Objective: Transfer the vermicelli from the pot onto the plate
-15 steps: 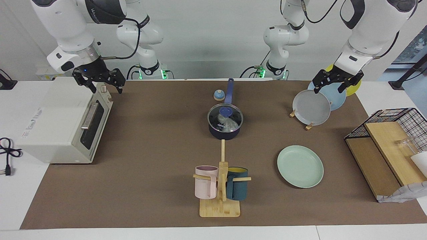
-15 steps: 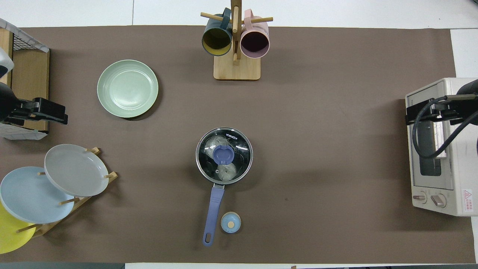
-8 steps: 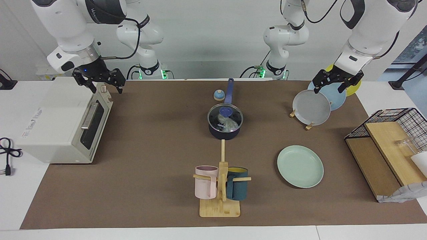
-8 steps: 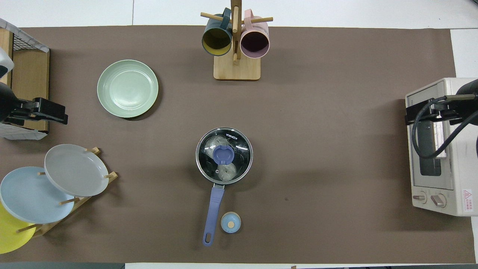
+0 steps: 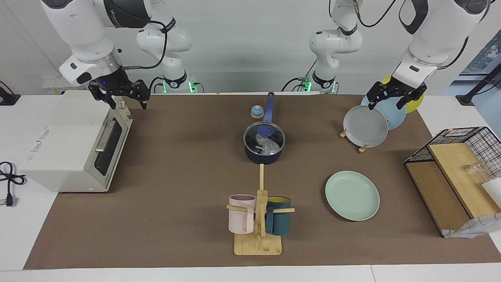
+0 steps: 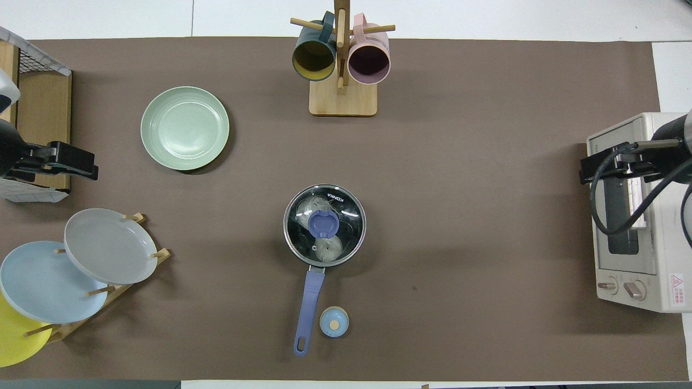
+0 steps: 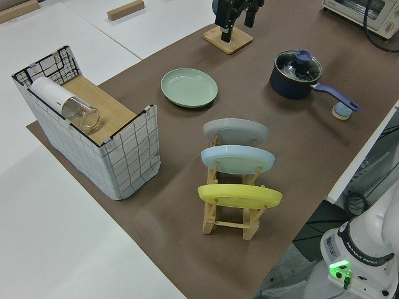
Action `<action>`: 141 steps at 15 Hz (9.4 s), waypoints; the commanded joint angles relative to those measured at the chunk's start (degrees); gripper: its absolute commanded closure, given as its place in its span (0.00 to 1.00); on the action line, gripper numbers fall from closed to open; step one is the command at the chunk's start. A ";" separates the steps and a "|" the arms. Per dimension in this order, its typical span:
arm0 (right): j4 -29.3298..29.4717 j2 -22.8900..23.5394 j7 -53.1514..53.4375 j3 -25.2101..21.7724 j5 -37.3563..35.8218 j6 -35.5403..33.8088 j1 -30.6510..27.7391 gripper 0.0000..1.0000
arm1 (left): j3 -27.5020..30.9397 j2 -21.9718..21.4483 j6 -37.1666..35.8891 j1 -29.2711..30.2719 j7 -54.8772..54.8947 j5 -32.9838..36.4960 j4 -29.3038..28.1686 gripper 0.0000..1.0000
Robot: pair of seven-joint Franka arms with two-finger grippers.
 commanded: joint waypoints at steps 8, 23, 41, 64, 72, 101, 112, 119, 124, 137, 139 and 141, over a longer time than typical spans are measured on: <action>14.91 11.62 14.88 0.99 1.92 -3.62 13.70 0.00 | -0.46 -1.56 0.64 0.80 0.79 -0.27 -1.70 0.00; 6.96 22.72 45.85 1.17 1.49 19.66 37.81 0.00 | -0.46 -1.56 0.64 0.80 0.79 -0.27 -1.70 0.00; -1.23 21.66 43.57 1.17 0.61 25.21 39.39 0.53 | -0.46 -1.56 0.64 0.80 0.79 -0.27 -1.70 0.00; -22.14 11.82 -5.83 0.55 -1.85 39.27 7.32 0.53 | -1.25 -2.88 17.22 -20.89 -25.73 -2.19 -15.66 0.00; -25.48 12.96 -6.18 0.55 -1.85 40.50 6.43 0.39 | -1.25 4.94 35.16 -32.07 -32.08 -5.10 -25.51 0.00; -4.04 -0.40 -5.74 -0.68 -0.89 -0.19 -1.22 0.00 | -0.99 8.91 23.62 -31.03 -31.11 -6.07 -13.94 1.00; -4.31 -0.92 -5.48 -1.38 -0.80 -0.02 -1.13 0.00 | -0.38 12.15 8.10 -3.87 -9.59 -10.73 5.85 1.00; -4.22 -0.92 -5.56 -1.38 -0.80 0.07 -1.04 0.00 | -0.38 23.03 21.81 -0.08 -3.17 -5.02 5.42 1.00; -4.22 -1.01 -5.48 -1.38 -0.80 0.16 -1.13 0.00 | -0.38 26.74 28.67 -0.26 -1.67 -4.22 3.22 1.00; -2.02 -0.13 -6.27 -1.38 -0.80 1.48 -1.21 0.00 | -0.29 25.44 34.76 -0.17 1.59 -3.52 -1.00 0.00; -2.02 -0.13 -6.27 -1.38 -0.97 1.48 -0.95 0.00 | -0.29 22.10 30.55 0.18 1.41 -3.52 -0.83 0.00; -2.02 -0.13 -6.27 -1.38 -0.89 1.65 -0.95 0.00 | 0.50 17.89 24.93 0.18 0.28 -3.61 -0.04 0.00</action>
